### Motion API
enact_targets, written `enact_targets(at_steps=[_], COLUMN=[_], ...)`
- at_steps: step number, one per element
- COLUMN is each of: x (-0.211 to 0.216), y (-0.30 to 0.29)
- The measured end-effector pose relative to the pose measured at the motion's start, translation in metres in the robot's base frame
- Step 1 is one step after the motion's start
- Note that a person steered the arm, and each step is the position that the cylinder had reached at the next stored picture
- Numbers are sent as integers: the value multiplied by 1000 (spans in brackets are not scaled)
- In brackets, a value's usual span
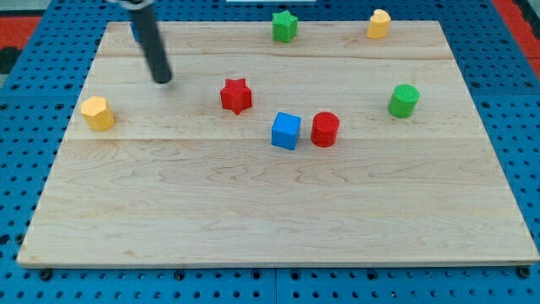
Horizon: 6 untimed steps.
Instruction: Push the green circle into the blue cube
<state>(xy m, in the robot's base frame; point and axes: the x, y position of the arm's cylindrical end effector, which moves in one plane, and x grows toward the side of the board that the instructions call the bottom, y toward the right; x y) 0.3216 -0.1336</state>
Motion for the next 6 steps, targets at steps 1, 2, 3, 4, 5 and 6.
enact_targets(at_steps=[1, 2, 3, 4, 5, 6], x=[0, -9, -11, 31, 56, 56], y=[108, 251, 377, 368, 367, 256])
